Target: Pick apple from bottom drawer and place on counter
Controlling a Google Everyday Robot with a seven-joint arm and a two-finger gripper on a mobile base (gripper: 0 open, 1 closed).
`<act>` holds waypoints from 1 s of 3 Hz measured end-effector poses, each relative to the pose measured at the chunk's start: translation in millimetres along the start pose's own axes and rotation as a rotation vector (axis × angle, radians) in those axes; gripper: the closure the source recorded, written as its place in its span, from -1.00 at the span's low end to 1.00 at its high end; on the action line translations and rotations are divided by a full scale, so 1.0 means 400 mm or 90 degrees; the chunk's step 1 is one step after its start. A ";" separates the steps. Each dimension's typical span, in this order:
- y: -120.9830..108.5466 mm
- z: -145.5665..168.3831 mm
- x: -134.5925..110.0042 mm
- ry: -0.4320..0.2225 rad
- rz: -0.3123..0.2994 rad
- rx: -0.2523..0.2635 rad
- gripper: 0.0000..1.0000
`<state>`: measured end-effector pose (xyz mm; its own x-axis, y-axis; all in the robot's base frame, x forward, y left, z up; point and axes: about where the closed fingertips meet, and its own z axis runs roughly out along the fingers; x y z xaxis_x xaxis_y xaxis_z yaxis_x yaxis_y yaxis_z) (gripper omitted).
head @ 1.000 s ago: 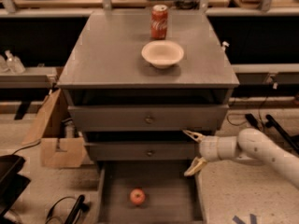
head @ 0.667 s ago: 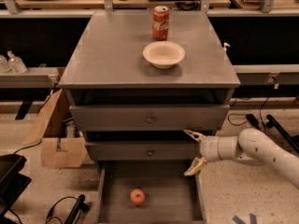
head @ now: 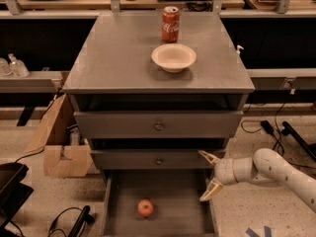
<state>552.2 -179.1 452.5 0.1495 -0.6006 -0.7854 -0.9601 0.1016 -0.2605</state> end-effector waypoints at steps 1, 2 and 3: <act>0.000 0.000 0.000 0.000 0.000 0.000 -1.00; 0.032 0.093 0.052 -0.021 0.031 0.012 -1.00; 0.061 0.256 0.101 -0.067 0.067 0.027 -1.00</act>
Offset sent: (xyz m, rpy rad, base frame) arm 0.0004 0.0490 -0.1222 0.1349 0.0673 -0.1117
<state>559.1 -119.8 356.7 0.0747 -0.4981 -0.8639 -0.9614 0.1941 -0.1950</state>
